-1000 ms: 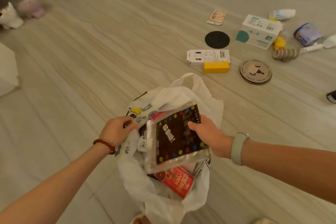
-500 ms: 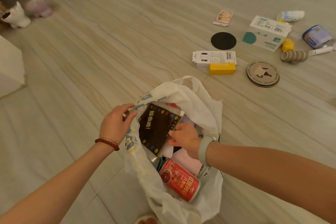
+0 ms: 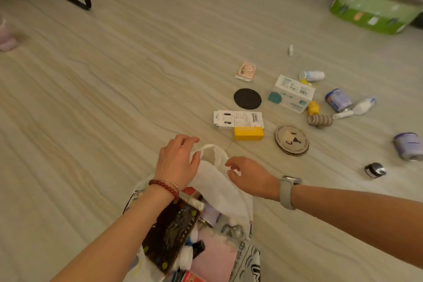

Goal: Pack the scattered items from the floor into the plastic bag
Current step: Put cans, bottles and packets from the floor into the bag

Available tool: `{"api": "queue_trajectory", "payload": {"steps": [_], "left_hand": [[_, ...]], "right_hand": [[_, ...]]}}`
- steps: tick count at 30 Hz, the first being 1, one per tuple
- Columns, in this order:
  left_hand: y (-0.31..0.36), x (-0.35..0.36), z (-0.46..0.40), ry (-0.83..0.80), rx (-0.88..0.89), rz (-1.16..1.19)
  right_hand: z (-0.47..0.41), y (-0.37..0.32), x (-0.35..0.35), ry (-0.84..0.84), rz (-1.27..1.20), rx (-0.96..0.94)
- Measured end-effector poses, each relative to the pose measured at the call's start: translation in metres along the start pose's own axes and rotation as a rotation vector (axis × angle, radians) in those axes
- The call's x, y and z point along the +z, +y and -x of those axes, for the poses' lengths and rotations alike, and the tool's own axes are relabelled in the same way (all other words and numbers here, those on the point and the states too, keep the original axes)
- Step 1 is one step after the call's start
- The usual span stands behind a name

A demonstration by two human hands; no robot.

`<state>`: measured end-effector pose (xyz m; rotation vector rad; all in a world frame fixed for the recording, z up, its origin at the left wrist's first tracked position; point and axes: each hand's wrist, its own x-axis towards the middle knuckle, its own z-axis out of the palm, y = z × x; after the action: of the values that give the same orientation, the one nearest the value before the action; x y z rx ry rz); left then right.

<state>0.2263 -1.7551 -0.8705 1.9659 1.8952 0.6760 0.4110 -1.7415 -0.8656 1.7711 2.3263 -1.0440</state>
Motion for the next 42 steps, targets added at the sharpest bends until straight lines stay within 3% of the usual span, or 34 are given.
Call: {"api": "queue_trajectory", "payload": {"steps": [5,9,16,20,24,28,31,38,42], "left_hand": [[0.042,0.041,-0.055,-0.153,0.021,-0.026],[0.059,0.1,-0.089,-0.311,0.028,-0.169],[0.077,0.191,-0.14,-0.408,-0.079,-0.36],[0.071,0.225,-0.155,-0.376,-0.143,-0.483],[0.073,0.235,-0.142,-0.195,-0.136,-0.507],[0.097,0.22,-0.124,-0.151,-0.343,-0.2],[0.106,0.192,-0.094,-0.028,-0.303,-0.086],[0.086,0.103,0.017,-0.077,-0.208,-0.178],[0.073,0.068,0.107,0.046,-0.394,-0.173]], "right_hand": [[-0.027,0.057,-0.042,0.232,0.046,0.062],[-0.047,0.141,-0.054,0.262,0.071,0.199],[-0.088,0.262,-0.07,0.309,-0.021,0.504],[-0.118,0.283,-0.066,0.306,-0.088,0.607],[-0.136,0.289,-0.062,0.279,-0.181,0.703],[-0.127,0.285,-0.065,0.374,-0.448,0.527],[-0.102,0.27,-0.062,0.422,-0.597,0.308],[-0.05,0.191,-0.042,0.482,-0.77,-0.038],[-0.01,0.135,-0.022,0.354,-0.962,-0.279]]}}
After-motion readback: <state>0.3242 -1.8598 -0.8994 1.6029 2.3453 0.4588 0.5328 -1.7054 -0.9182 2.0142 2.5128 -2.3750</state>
